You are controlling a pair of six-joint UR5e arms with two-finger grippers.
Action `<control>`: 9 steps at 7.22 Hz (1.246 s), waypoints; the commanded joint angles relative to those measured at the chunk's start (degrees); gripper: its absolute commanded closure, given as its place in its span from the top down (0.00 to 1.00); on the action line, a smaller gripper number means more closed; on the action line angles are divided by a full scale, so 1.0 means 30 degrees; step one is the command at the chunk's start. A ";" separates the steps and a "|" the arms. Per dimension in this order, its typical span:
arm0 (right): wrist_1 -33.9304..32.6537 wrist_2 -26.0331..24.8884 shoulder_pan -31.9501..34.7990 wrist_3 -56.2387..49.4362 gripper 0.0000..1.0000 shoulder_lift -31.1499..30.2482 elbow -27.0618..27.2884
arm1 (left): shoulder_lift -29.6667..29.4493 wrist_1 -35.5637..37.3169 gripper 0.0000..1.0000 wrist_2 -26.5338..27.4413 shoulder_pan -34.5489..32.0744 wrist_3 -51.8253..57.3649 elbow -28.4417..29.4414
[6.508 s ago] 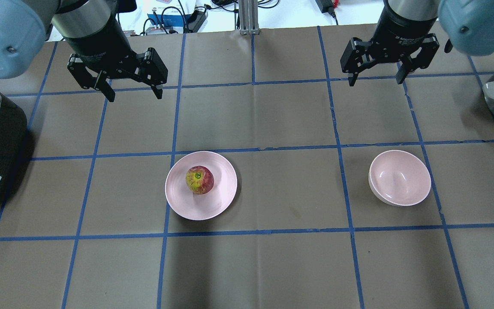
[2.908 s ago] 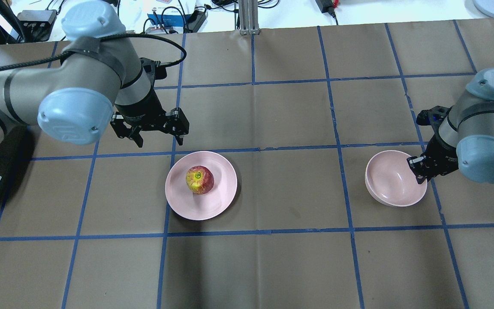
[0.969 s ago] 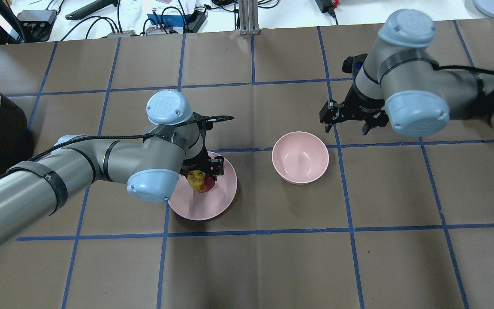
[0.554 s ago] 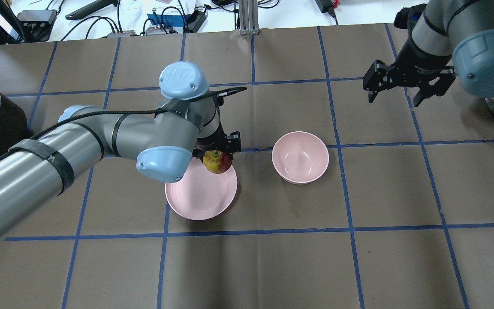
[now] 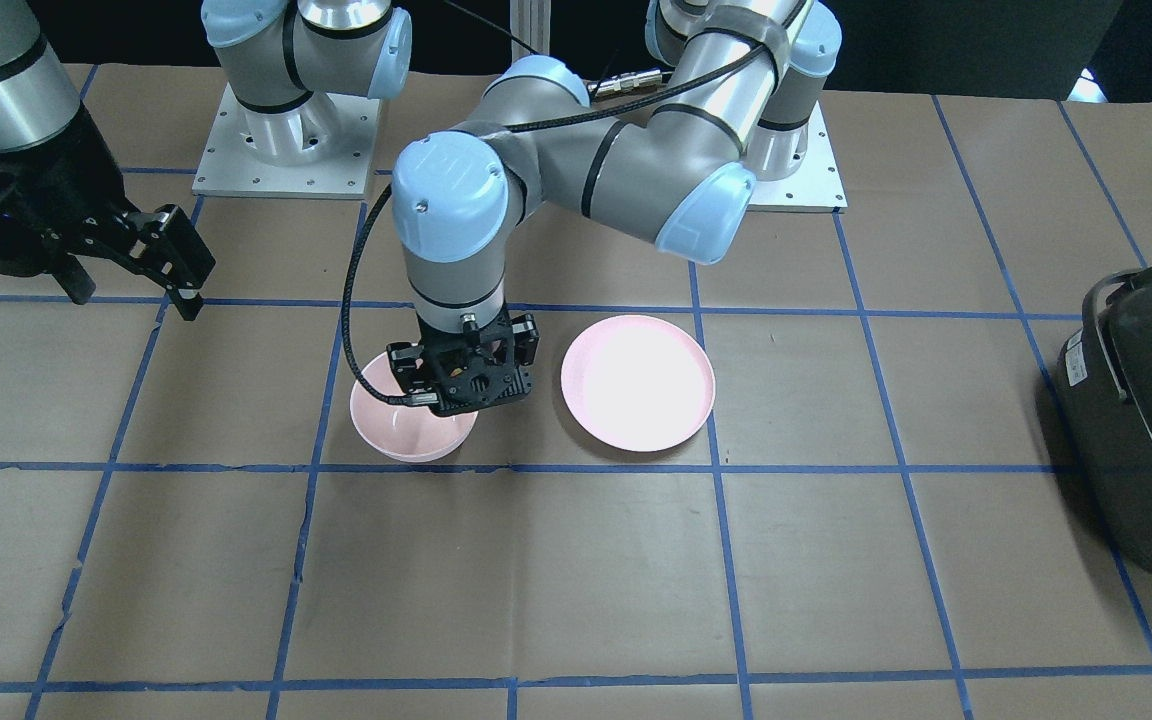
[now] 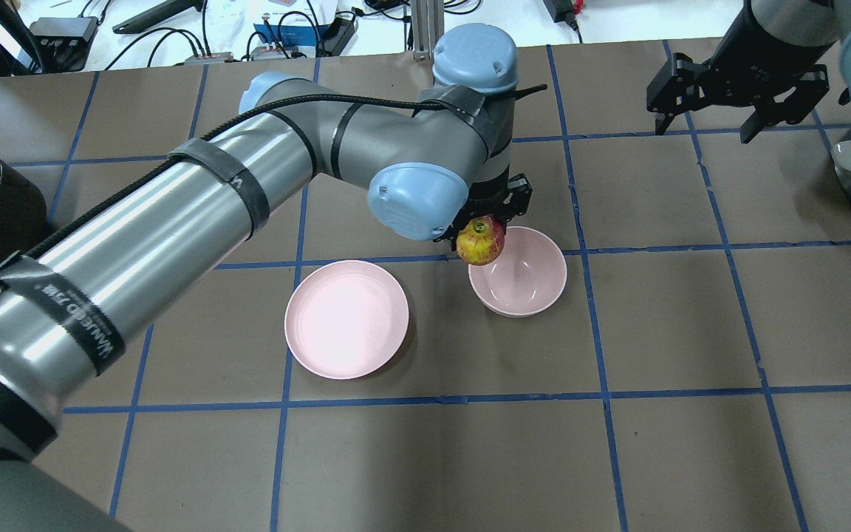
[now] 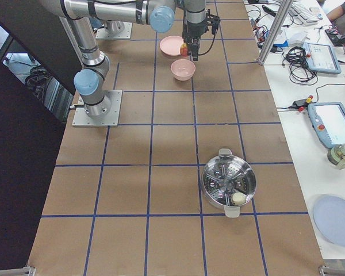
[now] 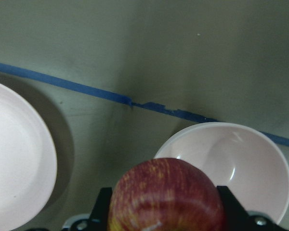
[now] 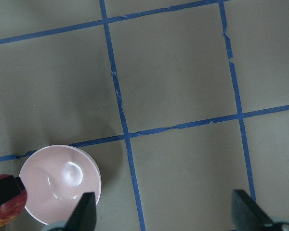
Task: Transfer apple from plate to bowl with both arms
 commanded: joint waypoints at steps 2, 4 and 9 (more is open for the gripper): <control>0.0053 -0.2379 -0.0084 -0.0272 1.00 0.0243 0.0393 | -0.1552 0.1585 0.30 -0.0601 -0.0854 -0.0730 0.0029; -0.0121 -0.3924 -0.0027 -0.0303 1.00 0.0215 0.0511 | -0.2547 0.1647 0.59 -0.0631 -0.1116 -0.0525 0.0058; -0.0150 -0.3604 0.0090 -0.0215 1.00 0.0187 0.0424 | 0.0860 0.0196 1.00 -0.0456 -0.0333 0.1856 -0.0379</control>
